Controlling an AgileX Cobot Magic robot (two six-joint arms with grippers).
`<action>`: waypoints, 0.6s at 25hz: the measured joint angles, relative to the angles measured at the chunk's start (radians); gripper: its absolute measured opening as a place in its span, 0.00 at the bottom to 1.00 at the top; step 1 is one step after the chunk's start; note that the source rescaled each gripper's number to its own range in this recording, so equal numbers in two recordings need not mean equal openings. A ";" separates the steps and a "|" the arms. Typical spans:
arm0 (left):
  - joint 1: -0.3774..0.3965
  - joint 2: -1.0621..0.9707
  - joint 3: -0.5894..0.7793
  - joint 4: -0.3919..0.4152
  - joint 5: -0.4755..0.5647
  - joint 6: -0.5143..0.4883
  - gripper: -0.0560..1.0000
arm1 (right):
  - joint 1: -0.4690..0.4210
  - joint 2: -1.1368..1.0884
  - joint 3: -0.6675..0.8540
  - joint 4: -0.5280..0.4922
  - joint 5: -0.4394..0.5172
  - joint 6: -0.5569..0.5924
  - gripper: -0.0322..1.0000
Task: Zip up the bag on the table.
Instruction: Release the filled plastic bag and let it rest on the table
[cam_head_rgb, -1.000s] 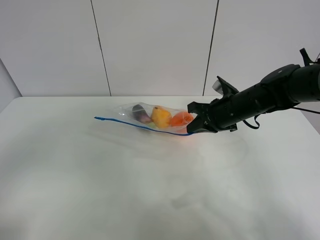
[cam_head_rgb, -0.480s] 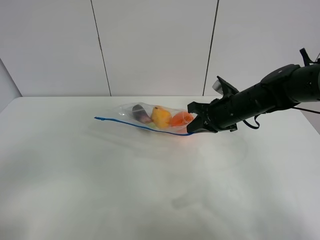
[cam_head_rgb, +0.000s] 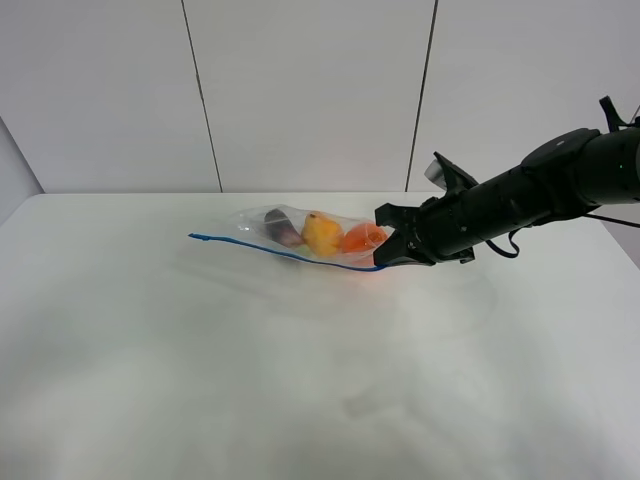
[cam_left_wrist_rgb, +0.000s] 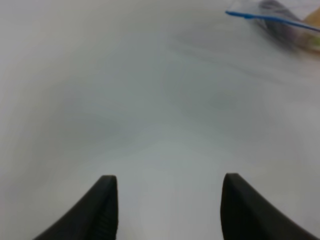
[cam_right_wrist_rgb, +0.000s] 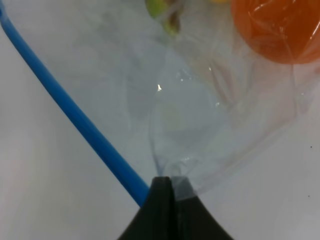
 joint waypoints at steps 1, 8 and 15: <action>0.000 0.000 0.001 0.000 0.000 0.000 0.68 | 0.000 0.000 0.000 0.000 0.000 0.000 0.03; 0.000 0.000 0.007 0.000 -0.001 0.000 0.68 | 0.000 0.000 0.000 0.000 0.000 0.000 0.03; 0.000 0.000 0.007 0.000 -0.001 0.000 0.68 | 0.000 0.000 0.000 0.000 -0.001 0.000 0.03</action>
